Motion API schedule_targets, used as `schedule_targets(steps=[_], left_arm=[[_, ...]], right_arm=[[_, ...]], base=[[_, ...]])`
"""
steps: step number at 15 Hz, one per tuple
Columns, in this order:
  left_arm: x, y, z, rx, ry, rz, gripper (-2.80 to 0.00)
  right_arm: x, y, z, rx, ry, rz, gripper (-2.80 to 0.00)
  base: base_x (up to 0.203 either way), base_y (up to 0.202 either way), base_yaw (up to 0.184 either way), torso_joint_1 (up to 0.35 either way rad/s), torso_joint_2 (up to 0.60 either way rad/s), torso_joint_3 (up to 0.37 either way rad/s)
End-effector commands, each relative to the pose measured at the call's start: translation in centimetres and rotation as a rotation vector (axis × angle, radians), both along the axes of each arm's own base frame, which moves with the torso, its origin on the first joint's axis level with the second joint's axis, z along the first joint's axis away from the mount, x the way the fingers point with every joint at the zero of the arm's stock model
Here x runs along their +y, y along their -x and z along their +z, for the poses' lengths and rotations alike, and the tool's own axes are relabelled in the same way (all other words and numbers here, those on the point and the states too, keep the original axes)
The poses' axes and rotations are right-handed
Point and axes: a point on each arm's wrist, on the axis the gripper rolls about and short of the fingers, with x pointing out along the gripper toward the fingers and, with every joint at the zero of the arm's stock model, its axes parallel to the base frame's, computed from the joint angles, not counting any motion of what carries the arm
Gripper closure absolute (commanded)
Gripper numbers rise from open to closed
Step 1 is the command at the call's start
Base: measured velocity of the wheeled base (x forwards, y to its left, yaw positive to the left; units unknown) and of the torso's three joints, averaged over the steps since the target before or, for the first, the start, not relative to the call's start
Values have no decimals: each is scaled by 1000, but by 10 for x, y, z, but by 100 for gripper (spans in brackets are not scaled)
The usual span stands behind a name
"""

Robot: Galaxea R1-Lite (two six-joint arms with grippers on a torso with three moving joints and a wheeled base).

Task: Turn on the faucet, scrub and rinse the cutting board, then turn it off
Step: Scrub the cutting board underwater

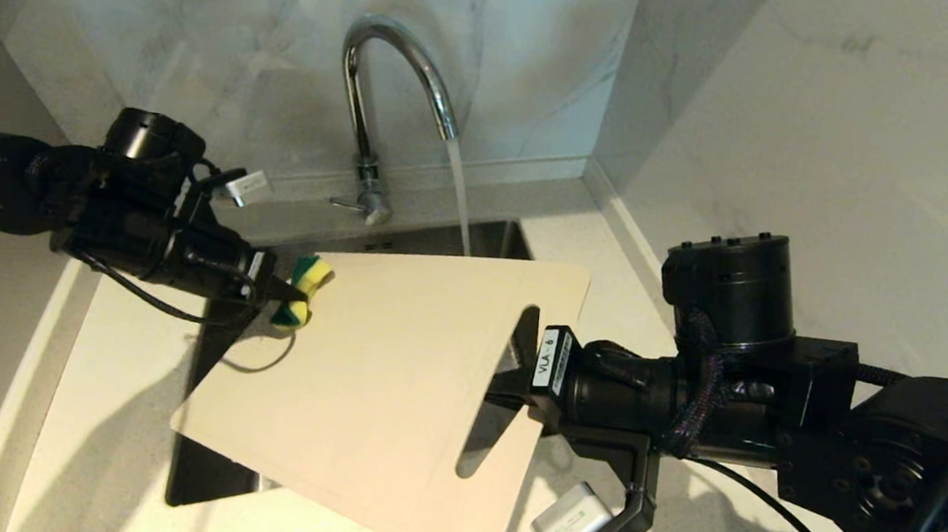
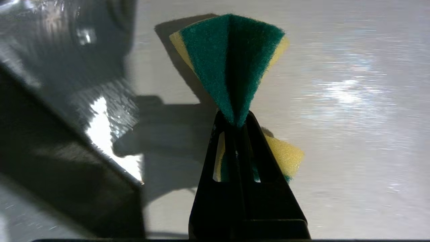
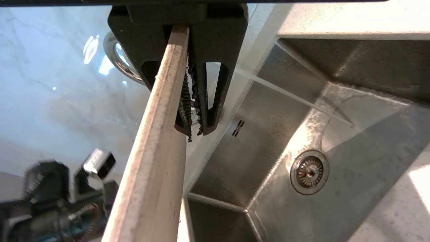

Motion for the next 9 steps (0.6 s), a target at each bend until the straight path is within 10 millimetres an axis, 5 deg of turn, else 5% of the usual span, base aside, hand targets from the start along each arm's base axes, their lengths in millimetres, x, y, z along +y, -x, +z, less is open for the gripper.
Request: schedule_targets(steps=[1,5,9], left_arm=[[19,-6,-7,21,0,45,0],[54,-10,-7,25,34,103,0],[39,3,11,-18,56,49,0]], right_arm=[[0,1,4,-23,-3,8,0],[-1,2,4,-22,-4,8,0],[-2,3,2,-15,0,8,0]], base=[[0,0,0,0,0,0],[0,0,0,0,0,0],[0,0,0,0,0,0]])
